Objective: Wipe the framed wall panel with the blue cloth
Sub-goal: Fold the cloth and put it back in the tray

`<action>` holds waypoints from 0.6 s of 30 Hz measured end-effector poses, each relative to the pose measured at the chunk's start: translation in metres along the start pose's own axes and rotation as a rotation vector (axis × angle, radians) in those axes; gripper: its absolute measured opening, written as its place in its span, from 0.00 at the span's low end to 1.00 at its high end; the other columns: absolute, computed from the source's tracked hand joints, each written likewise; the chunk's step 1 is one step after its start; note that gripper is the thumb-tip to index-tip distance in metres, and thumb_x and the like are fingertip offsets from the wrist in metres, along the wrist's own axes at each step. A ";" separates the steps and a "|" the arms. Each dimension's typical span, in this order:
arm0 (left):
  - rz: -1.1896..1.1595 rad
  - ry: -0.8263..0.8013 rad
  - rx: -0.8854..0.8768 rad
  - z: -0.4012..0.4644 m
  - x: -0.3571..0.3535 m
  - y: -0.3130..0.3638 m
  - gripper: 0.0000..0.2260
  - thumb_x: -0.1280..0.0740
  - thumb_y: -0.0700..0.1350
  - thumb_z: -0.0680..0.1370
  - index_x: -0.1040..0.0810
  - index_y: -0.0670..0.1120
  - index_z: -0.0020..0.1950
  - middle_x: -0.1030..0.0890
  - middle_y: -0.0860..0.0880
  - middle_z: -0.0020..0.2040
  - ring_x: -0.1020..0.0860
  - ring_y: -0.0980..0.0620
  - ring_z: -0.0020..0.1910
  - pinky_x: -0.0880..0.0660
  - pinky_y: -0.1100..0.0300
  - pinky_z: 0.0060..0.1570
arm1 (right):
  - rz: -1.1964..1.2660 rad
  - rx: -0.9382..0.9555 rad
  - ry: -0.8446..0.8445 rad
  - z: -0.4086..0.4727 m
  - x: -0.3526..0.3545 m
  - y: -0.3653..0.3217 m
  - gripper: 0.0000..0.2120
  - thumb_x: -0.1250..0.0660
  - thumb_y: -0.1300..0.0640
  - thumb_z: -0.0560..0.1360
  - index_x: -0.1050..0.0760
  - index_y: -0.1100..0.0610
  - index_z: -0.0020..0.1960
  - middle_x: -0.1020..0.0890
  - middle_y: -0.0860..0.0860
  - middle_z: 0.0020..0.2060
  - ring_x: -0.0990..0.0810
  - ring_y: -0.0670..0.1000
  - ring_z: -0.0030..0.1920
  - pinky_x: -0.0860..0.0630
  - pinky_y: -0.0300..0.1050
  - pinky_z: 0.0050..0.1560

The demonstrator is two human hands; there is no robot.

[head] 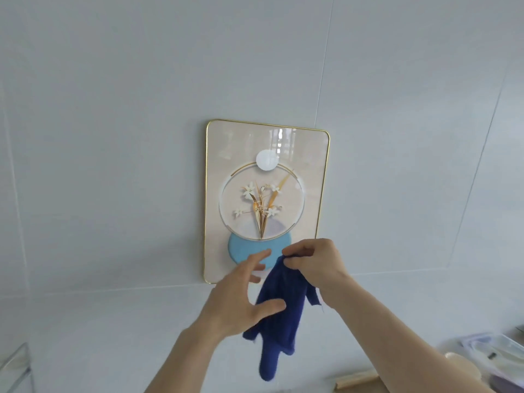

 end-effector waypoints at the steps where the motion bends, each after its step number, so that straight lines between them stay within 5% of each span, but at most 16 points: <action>1: 0.008 -0.027 0.006 -0.004 -0.007 0.004 0.38 0.25 0.62 0.72 0.41 0.69 0.77 0.25 0.66 0.67 0.21 0.60 0.63 0.22 0.55 0.65 | 0.038 -0.012 -0.027 -0.006 -0.005 -0.001 0.12 0.25 0.68 0.74 0.13 0.52 0.43 0.13 0.46 0.41 0.15 0.48 0.45 0.20 0.38 0.43; 7: -0.046 0.036 0.098 -0.023 0.011 -0.001 0.22 0.27 0.49 0.78 0.28 0.64 0.70 0.15 0.61 0.51 0.16 0.57 0.50 0.18 0.51 0.59 | 0.258 -0.093 -0.164 -0.026 -0.018 -0.006 0.10 0.26 0.70 0.76 0.14 0.56 0.50 0.11 0.56 0.49 0.14 0.60 0.56 0.16 0.58 0.63; 11: -0.017 0.035 0.136 -0.033 0.024 -0.013 0.09 0.29 0.50 0.79 0.19 0.58 0.59 0.14 0.59 0.49 0.16 0.54 0.48 0.18 0.47 0.57 | 0.144 -0.013 -0.239 -0.033 -0.019 -0.011 0.10 0.25 0.67 0.76 0.15 0.53 0.52 0.12 0.55 0.52 0.14 0.58 0.56 0.15 0.54 0.61; 18: 0.078 0.059 0.156 -0.040 0.047 -0.021 0.05 0.30 0.52 0.80 0.18 0.58 0.56 0.14 0.61 0.50 0.17 0.56 0.52 0.19 0.51 0.59 | -0.367 0.189 -0.479 -0.041 -0.022 -0.011 0.12 0.19 0.60 0.70 0.14 0.51 0.52 0.12 0.48 0.48 0.13 0.54 0.48 0.14 0.48 0.54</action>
Point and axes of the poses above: each hand's wrist, its own z-axis towards the middle knuckle, its own x-axis out of the back of the hand, y = z × x, the point moved 10 cm from there along z, towards the middle knuckle
